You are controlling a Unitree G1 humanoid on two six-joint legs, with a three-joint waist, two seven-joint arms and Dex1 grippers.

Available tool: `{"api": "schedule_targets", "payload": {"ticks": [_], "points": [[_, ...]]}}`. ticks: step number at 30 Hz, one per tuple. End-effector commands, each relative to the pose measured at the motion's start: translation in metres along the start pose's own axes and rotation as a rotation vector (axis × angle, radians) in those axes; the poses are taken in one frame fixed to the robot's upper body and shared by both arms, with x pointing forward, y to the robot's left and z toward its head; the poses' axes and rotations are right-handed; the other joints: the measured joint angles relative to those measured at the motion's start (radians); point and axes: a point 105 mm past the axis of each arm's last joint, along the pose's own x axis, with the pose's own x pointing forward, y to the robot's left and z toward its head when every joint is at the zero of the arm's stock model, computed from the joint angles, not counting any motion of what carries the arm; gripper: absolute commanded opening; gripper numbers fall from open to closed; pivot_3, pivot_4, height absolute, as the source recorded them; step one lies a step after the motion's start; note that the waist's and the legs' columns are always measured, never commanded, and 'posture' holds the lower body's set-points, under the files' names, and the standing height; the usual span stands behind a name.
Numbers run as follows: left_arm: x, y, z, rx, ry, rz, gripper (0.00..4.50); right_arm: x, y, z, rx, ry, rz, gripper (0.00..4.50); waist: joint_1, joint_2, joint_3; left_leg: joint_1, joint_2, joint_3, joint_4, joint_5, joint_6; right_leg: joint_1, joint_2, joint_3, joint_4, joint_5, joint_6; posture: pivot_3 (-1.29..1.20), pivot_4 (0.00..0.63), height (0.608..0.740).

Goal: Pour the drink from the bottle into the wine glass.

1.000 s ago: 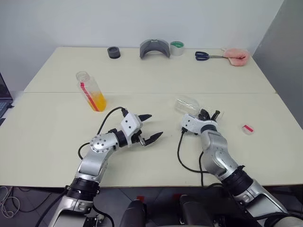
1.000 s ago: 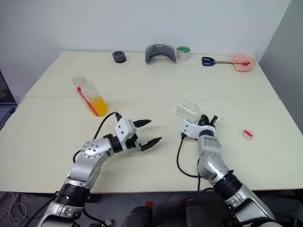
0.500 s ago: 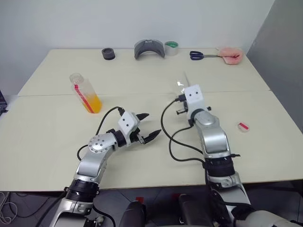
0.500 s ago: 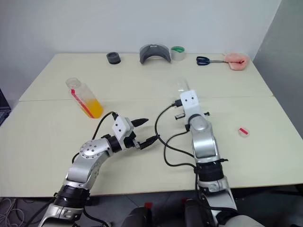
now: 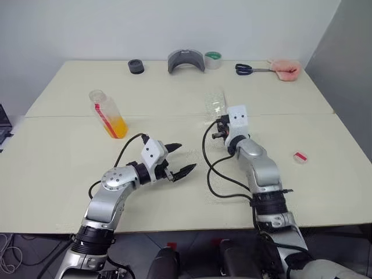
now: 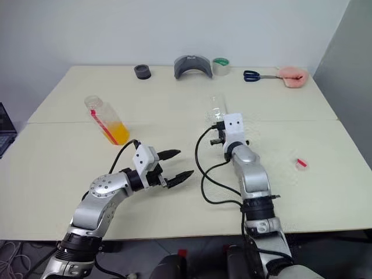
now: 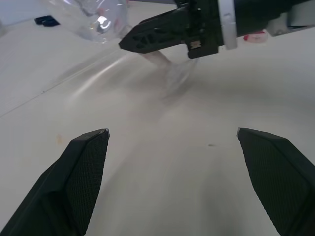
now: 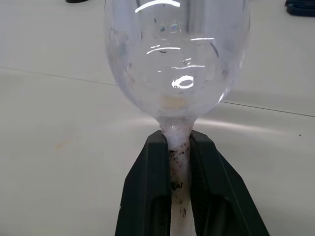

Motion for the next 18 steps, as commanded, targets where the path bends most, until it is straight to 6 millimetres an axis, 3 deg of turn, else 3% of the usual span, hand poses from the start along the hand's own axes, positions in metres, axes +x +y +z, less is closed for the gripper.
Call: {"api": "schedule_targets", "payload": {"ticks": [1, 8, 12, 16, 18], "points": [[0.0, -0.003, 0.011, 0.02, -0.031, -0.032, 4.5, -0.018, -0.006, -0.036, 0.01, 0.126, -0.002, 0.2, 0.006, 0.0, -0.002, 0.0, 0.0, -0.001, 0.0, 0.0, 0.0, 0.001, 0.0, 0.0, 0.0, 0.0, 0.0, 0.0, 0.15, 0.74], [-0.001, 0.0, 0.009, 0.023, -0.023, -0.039, 4.5, -0.041, -0.011, -0.049, 0.011, 0.167, -0.018, 0.2, 0.01, 0.001, -0.006, 0.004, 0.0, -0.005, -0.001, 0.0, 0.0, 0.01, 0.001, -0.004, -0.008, 0.0, 0.0, 0.0, 0.15, 0.74], [-0.002, 0.001, 0.008, 0.022, -0.02, -0.037, 4.5, -0.052, -0.003, -0.055, 0.083, 0.139, 0.027, 0.2, 0.013, 0.001, -0.006, 0.007, 0.0, -0.008, -0.002, 0.0, 0.0, 0.016, 0.0, -0.006, -0.014, 0.0, 0.0, 0.0, 0.15, 0.74], [-0.003, 0.003, 0.009, 0.019, -0.024, -0.029, 4.5, -0.039, 0.003, -0.033, 0.159, 0.052, 0.061, 0.2, 0.012, 0.001, -0.006, 0.007, 0.0, -0.007, -0.002, 0.0, 0.0, 0.016, 0.0, -0.006, -0.015, 0.0, 0.0, 0.0, 0.15, 0.74], [-0.004, 0.006, 0.012, 0.011, -0.033, -0.018, 4.5, -0.02, 0.011, -0.008, 0.194, -0.034, 0.094, 0.2, 0.0, 0.001, -0.006, 0.009, 0.001, -0.007, -0.002, 0.0, 0.0, 0.017, 0.001, -0.005, -0.014, 0.0, 0.0, 0.0, 0.15, 0.74]]}}
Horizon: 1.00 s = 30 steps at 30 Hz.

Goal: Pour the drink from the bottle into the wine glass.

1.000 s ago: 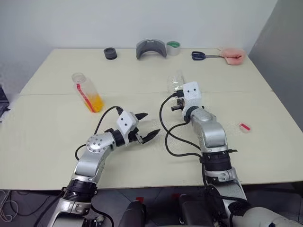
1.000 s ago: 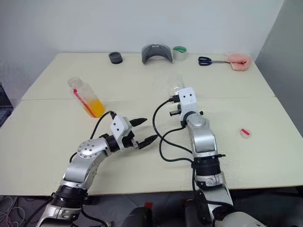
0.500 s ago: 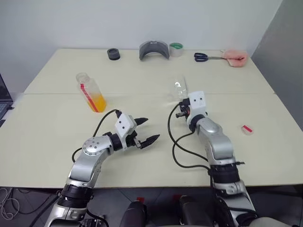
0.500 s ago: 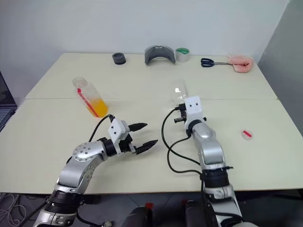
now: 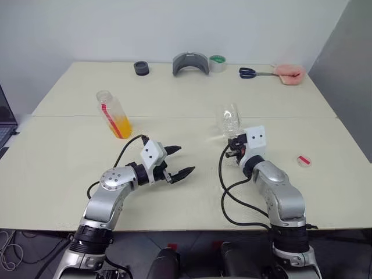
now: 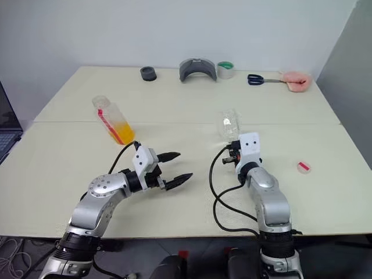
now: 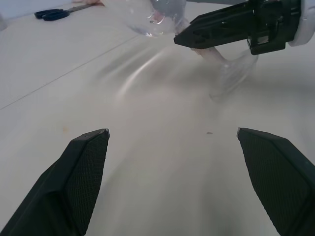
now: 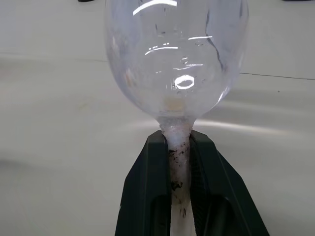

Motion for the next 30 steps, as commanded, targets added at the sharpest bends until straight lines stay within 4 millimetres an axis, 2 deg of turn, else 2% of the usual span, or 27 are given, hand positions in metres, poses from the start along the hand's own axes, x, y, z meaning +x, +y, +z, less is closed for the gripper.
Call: {"api": "schedule_targets", "payload": {"ticks": [1, 6, 10, 13, 16, 20, 26, 30], "points": [[-0.002, 0.005, 0.017, 0.014, -0.054, 0.009, 4.5, 0.026, 0.016, 0.014, 0.074, -0.048, 0.065, 0.2, -0.013, 0.001, 0.0, 0.001, 0.001, 0.001, -0.001, 0.0, 0.0, 0.0, 0.001, 0.001, 0.0, 0.0, 0.0, 0.0, 0.15, 0.74], [-0.013, 0.016, 0.03, -0.049, -0.078, 0.031, 4.5, 0.07, 0.035, 0.036, 0.008, -0.166, 0.122, 0.2, -0.029, 0.003, 0.002, 0.001, 0.002, 0.001, -0.002, 0.0, 0.0, -0.002, 0.003, 0.002, 0.002, 0.0, 0.0, 0.0, 0.15, 0.74], [-0.035, 0.024, 0.037, -0.134, -0.057, 0.023, 4.5, 0.092, 0.049, 0.037, 0.026, -0.224, 0.154, 0.2, -0.035, 0.003, 0.003, 0.0, 0.001, 0.002, -0.002, 0.0, 0.0, -0.003, 0.002, 0.002, 0.001, 0.0, -0.001, 0.0, 0.15, 0.74], [-0.047, 0.021, 0.04, -0.163, -0.024, -0.017, 4.5, 0.098, 0.053, 0.028, 0.045, -0.222, 0.173, 0.2, -0.036, 0.003, 0.003, 0.0, 0.0, 0.002, -0.003, 0.0, 0.0, -0.003, 0.001, 0.002, 0.0, 0.0, -0.001, 0.0, 0.15, 0.74], [-0.063, 0.026, 0.036, -0.14, 0.039, -0.006, 4.5, 0.096, 0.054, -0.002, 0.056, -0.163, 0.205, 0.2, -0.035, 0.003, 0.003, 0.0, 0.0, 0.002, -0.003, 0.0, 0.0, -0.002, 0.0, 0.002, -0.001, 0.0, -0.001, 0.0, 0.15, 0.74], [-0.069, 0.03, 0.033, -0.133, 0.057, 0.014, 4.5, 0.081, 0.044, -0.03, 0.049, -0.135, 0.213, 0.2, -0.03, 0.003, 0.003, 0.002, 0.0, 0.001, -0.003, 0.0, 0.0, 0.001, 0.0, 0.001, 0.0, 0.0, -0.001, 0.0, 0.15, 0.74], [-0.068, 0.029, 0.028, -0.131, 0.066, 0.002, 4.5, 0.054, 0.029, -0.054, 0.042, -0.11, 0.183, 0.2, -0.029, 0.003, 0.002, 0.011, 0.0, 0.0, -0.006, 0.0, 0.0, 0.008, 0.0, 0.002, -0.002, -0.001, -0.001, 0.0, 0.15, 0.74], [-0.066, 0.032, 0.029, -0.124, 0.061, 0.006, 4.5, 0.049, 0.03, -0.055, 0.034, -0.107, 0.177, 0.19, -0.029, 0.003, 0.001, 0.012, 0.001, 0.0, -0.006, 0.0, 0.0, 0.008, 0.0, 0.003, -0.001, -0.001, -0.001, 0.0, 0.15, 0.74]]}}
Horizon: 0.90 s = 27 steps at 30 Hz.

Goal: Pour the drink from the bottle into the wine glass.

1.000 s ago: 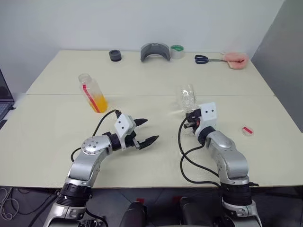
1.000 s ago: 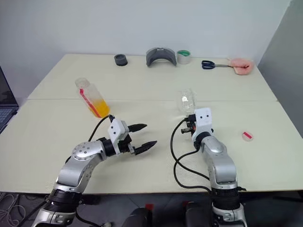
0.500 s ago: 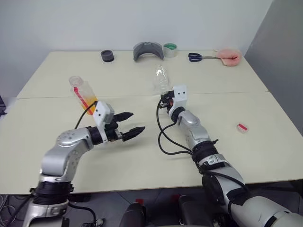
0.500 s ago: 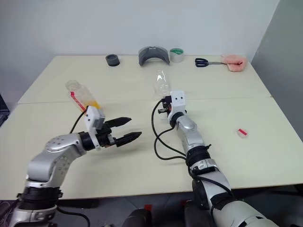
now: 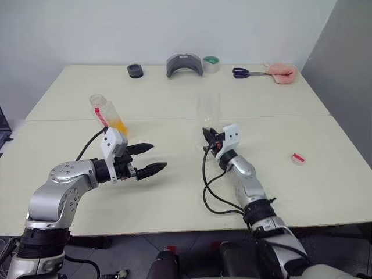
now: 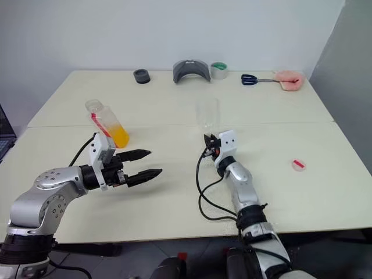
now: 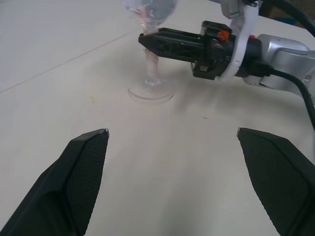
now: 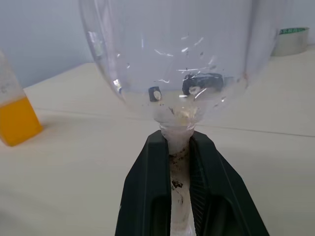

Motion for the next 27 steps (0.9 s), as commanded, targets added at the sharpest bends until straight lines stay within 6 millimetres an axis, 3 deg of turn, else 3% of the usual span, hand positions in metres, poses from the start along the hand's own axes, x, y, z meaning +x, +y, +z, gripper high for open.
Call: {"api": "schedule_targets", "payload": {"ticks": [1, 4, 8, 10, 18, 27], "points": [[0.0, 0.002, 0.01, 0.052, -0.024, -0.002, 4.5, -0.013, -0.003, -0.035, 0.035, 0.148, -0.034, 0.19, 0.0, 0.0, 0.0, 0.0, 0.0, 0.0, 0.0, 0.0, 0.0, 0.0, 0.0, 0.0, 0.0, 0.0, 0.0, 0.0, 0.15, 0.74], [-0.001, 0.006, 0.011, 0.069, -0.028, 0.029, 4.5, -0.006, 0.006, -0.021, 0.029, 0.084, -0.006, 0.19, 0.0, 0.0, 0.0, 0.0, 0.0, 0.0, 0.0, 0.0, 0.0, 0.0, 0.001, 0.0, 0.0, 0.0, 0.0, 0.0, 0.15, 0.74], [-0.009, 0.018, 0.015, 0.091, -0.053, 0.14, 4.5, 0.018, 0.031, 0.016, -0.013, -0.055, 0.112, 0.19, -0.002, 0.0, 0.001, 0.0, 0.0, 0.0, -0.001, 0.0, 0.0, -0.001, 0.0, 0.0, 0.0, 0.0, 0.0, 0.0, 0.15, 0.74], [-0.012, 0.019, 0.016, 0.102, -0.057, 0.168, 4.5, 0.026, 0.037, 0.022, -0.038, -0.072, 0.139, 0.19, -0.007, 0.001, 0.001, -0.001, 0.001, 0.001, -0.003, 0.0, 0.0, -0.004, 0.001, 0.002, 0.0, 0.0, 0.0, 0.0, 0.15, 0.74], [-0.025, 0.016, 0.024, 0.119, -0.067, 0.248, 4.5, 0.046, 0.054, 0.022, -0.071, -0.074, 0.23, 0.19, -0.004, 0.001, 0.003, -0.004, 0.002, 0.001, -0.007, 0.0, -0.001, -0.009, 0.0, 0.003, 0.0, 0.0, -0.001, 0.0, 0.15, 0.74], [-0.028, 0.015, 0.037, 0.127, -0.089, 0.278, 4.5, 0.042, 0.053, 0.012, -0.075, -0.06, 0.254, 0.19, -0.003, 0.001, 0.003, -0.004, 0.001, 0.001, -0.007, 0.0, -0.001, -0.009, 0.0, 0.002, 0.0, 0.0, -0.001, 0.0, 0.15, 0.74]]}}
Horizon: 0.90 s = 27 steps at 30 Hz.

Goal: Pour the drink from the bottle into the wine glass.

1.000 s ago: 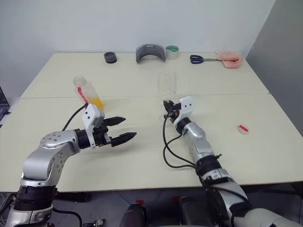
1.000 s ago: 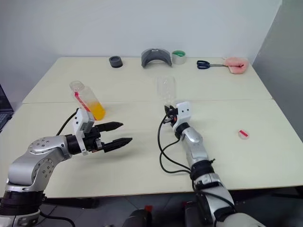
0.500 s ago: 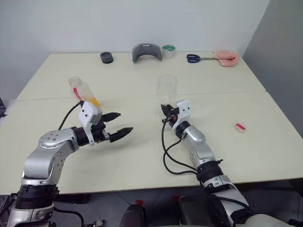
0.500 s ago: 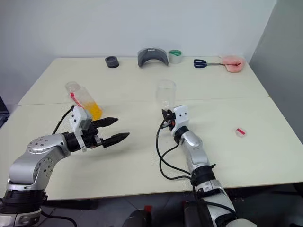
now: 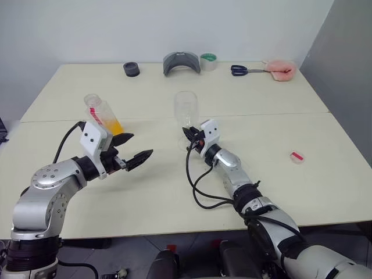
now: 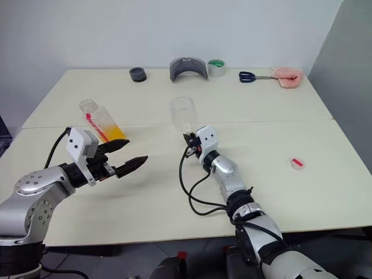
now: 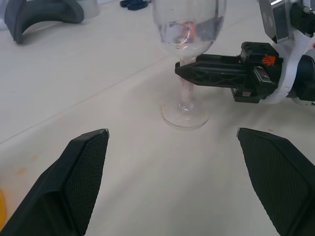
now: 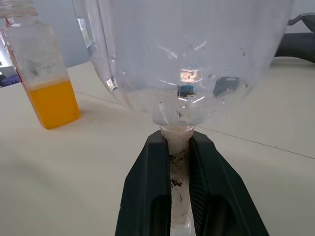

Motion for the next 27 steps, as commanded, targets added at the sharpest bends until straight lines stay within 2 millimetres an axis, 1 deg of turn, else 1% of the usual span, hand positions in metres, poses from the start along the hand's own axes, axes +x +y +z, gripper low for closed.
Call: {"api": "schedule_targets", "payload": {"ticks": [1, 3, 5, 6, 7, 8, 16, 24, 27], "points": [[-0.003, 0.0, 0.022, 0.041, -0.057, 0.005, 4.5, 0.005, 0.006, 0.011, 0.004, -0.048, 0.027, 0.19, 0.0, 0.0, 0.0, 0.0, 0.0, 0.0, 0.0, 0.0, 0.0, 0.0, 0.0, 0.0, 0.0, 0.0, 0.0, 0.0, 0.15, 0.74], [-0.002, -0.001, 0.024, 0.04, -0.062, 0.001, 4.5, 0.004, 0.005, 0.011, 0.004, -0.053, 0.026, 0.19, 0.0, 0.0, 0.0, 0.0, 0.0, 0.0, 0.0, 0.0, 0.0, 0.0, 0.0, 0.0, 0.0, 0.0, 0.0, 0.0, 0.15, 0.74], [-0.001, -0.002, 0.025, 0.041, -0.065, -0.007, 4.5, 0.003, 0.004, 0.012, 0.002, -0.058, 0.024, 0.91, 0.0, 0.0, 0.0, 0.0, 0.0, 0.0, 0.0, 0.0, 0.0, 0.0, 0.0, 0.0, 0.0, 0.0, 0.0, 0.0, 0.15, 0.74], [0.0, -0.003, 0.025, 0.042, -0.066, -0.01, 4.5, 0.003, 0.003, 0.013, 0.002, -0.059, 0.024, 1.11, 0.0, 0.0, 0.0, 0.0, 0.0, 0.0, 0.0, 0.0, 0.0, 0.0, 0.0, 0.0, 0.0, 0.0, 0.0, 0.0, 0.15, 0.74], [0.002, -0.004, 0.026, 0.044, -0.069, -0.015, 4.5, 0.003, 0.003, 0.013, 0.002, -0.061, 0.024, 1.45, 0.0, 0.0, 0.0, 0.0, 0.0, 0.0, 0.0, 0.0, 0.0, 0.0, 0.0, 0.0, 0.0, 0.0, 0.0, 0.0, 0.15, 0.74], [0.003, -0.004, 0.027, 0.049, -0.072, -0.02, 4.5, 0.003, 0.004, 0.015, 0.008, -0.065, 0.03, 1.7, 0.0, 0.0, 0.0, 0.0, 0.0, 0.0, 0.0, 0.0, 0.0, 0.0, 0.0, 0.0, 0.0, 0.0, 0.0, 0.0, 0.15, 0.74], [0.007, -0.006, 0.032, 0.065, -0.099, -0.031, 4.5, 0.003, 0.002, 0.018, 0.02, -0.076, 0.04, 4.48, 0.0, 0.0, 0.0, 0.0, 0.0, 0.0, 0.0, 0.0, 0.0, 0.0, 0.0, 0.0, 0.0, 0.0, 0.0, 0.0, 0.15, 0.74], [0.007, -0.009, 0.035, 0.08, -0.112, -0.04, 4.5, 0.002, 0.001, 0.018, 0.048, -0.066, 0.051, 4.48, 0.0, 0.0, 0.0, 0.0, 0.0, 0.0, 0.0, 0.0, 0.0, 0.0, 0.0, 0.0, 0.0, 0.0, 0.0, 0.0, 0.15, 0.74], [0.008, -0.01, 0.037, 0.093, -0.127, -0.049, 4.5, -0.002, 0.001, 0.015, 0.062, -0.056, 0.079, 4.48, 0.0, 0.0, 0.0, 0.0, 0.0, 0.0, 0.0, 0.0, 0.0, 0.0, 0.0, 0.0, 0.0, 0.0, 0.0, 0.0, 0.15, 0.74]]}}
